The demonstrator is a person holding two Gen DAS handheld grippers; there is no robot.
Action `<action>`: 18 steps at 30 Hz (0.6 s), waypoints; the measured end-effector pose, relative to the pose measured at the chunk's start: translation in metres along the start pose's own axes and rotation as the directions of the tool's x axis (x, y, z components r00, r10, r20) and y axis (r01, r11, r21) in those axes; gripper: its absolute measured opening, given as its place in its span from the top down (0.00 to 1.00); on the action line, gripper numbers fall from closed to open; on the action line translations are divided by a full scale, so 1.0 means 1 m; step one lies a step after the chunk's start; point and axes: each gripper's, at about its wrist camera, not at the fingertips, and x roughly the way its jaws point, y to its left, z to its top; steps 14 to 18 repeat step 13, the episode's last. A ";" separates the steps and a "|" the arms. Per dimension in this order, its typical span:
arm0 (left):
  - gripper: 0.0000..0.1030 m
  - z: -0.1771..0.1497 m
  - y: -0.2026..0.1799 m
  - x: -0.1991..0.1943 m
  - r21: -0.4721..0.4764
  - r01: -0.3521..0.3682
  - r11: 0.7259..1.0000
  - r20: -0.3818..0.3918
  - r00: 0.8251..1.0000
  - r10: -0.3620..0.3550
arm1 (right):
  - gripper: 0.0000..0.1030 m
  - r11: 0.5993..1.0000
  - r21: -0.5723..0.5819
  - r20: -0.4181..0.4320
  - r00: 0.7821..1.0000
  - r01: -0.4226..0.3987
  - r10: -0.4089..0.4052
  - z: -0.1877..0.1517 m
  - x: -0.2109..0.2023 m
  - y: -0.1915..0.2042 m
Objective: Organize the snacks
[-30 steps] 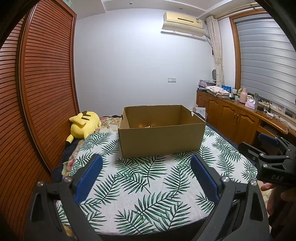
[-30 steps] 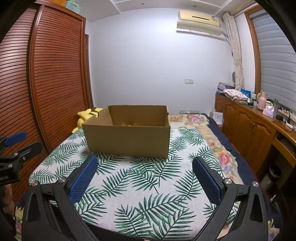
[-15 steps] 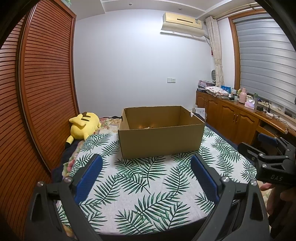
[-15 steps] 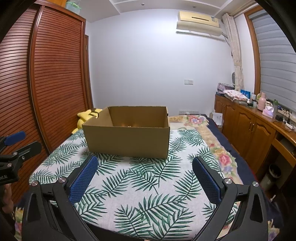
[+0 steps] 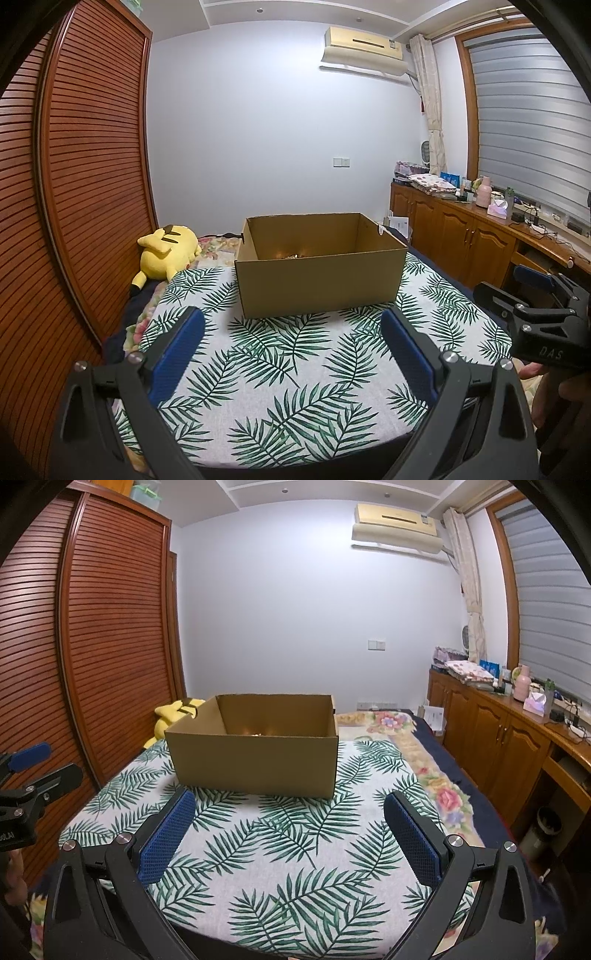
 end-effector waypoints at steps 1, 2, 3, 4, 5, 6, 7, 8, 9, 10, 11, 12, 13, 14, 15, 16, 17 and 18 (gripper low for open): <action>0.06 0.000 0.000 0.000 0.000 0.000 1.000 0.001 1.000 0.000 | 0.00 1.000 0.002 0.000 1.000 0.000 0.000 0.000 0.000 0.000; 0.06 0.000 -0.001 0.000 0.000 -0.001 1.000 0.000 1.000 0.001 | 0.00 1.000 0.003 -0.001 1.000 0.000 0.000 0.000 0.001 0.000; 0.06 0.000 0.000 -0.001 0.000 -0.001 1.000 0.001 1.000 0.001 | 0.00 1.000 0.003 0.001 1.000 0.000 0.000 0.000 0.000 0.000; 0.06 0.000 0.000 -0.001 0.001 -0.001 1.000 0.000 1.000 0.001 | 0.00 1.000 0.004 0.001 1.000 0.000 0.000 0.000 0.000 0.000; 0.06 0.000 0.000 -0.001 0.001 -0.001 1.000 0.000 1.000 0.001 | 0.00 1.000 0.004 0.001 1.000 -0.001 0.001 0.000 0.000 0.000; 0.06 0.000 0.000 -0.001 0.001 -0.001 1.000 -0.001 1.000 0.001 | 0.00 1.000 0.003 0.001 1.000 0.000 0.000 0.000 0.000 0.000; 0.06 0.000 0.000 -0.001 0.001 -0.002 1.000 0.000 1.000 0.002 | 0.00 1.000 0.003 0.001 1.000 0.000 0.000 0.000 0.000 0.000; 0.06 0.000 0.000 -0.001 0.002 -0.003 1.000 -0.001 1.000 0.003 | 0.00 1.000 0.002 0.001 1.000 0.000 0.000 0.000 0.000 0.000; 0.06 0.001 0.000 -0.001 0.003 -0.003 1.000 -0.001 1.000 0.003 | 0.00 1.000 0.003 0.002 1.000 0.000 0.000 -0.001 0.000 0.000; 0.06 0.000 0.000 -0.002 0.003 -0.003 1.000 -0.001 1.000 0.003 | 0.00 1.000 0.003 0.002 1.000 0.001 -0.001 0.000 0.000 0.000; 0.06 0.000 0.000 -0.002 0.003 -0.003 1.000 0.000 1.000 0.003 | 0.00 1.000 0.003 0.002 1.000 0.001 -0.001 0.000 0.000 0.000; 0.06 0.000 0.000 -0.002 0.003 -0.002 1.000 0.000 1.000 0.002 | 0.00 1.000 0.003 0.002 1.000 0.000 0.000 -0.001 0.000 0.000; 0.06 0.000 0.000 -0.001 0.003 -0.002 1.000 0.000 1.000 0.002 | 0.00 1.000 0.003 0.002 1.000 0.000 0.000 -0.001 0.000 0.000; 0.06 0.000 0.000 -0.001 0.003 -0.002 1.000 0.000 1.000 0.002 | 0.00 1.000 0.003 0.002 1.000 0.000 0.000 -0.001 0.000 0.000; 0.06 0.000 0.000 -0.001 0.003 -0.002 1.000 0.000 1.000 0.002 | 0.00 1.000 0.003 0.002 1.000 0.000 0.000 -0.001 0.000 0.000; 0.06 0.000 0.000 -0.001 0.003 -0.002 1.000 0.000 1.000 0.002 | 0.00 1.000 0.003 0.002 1.000 0.000 0.000 -0.001 0.000 0.000; 0.06 0.000 0.000 -0.001 0.003 -0.002 1.000 0.000 1.000 0.002 | 0.00 1.000 0.003 0.002 1.000 0.000 0.000 -0.001 0.000 0.000; 0.06 0.000 0.000 -0.001 0.003 -0.002 1.000 0.000 1.000 0.002 | 0.00 1.000 0.003 0.002 1.000 0.000 0.000 -0.001 0.000 0.000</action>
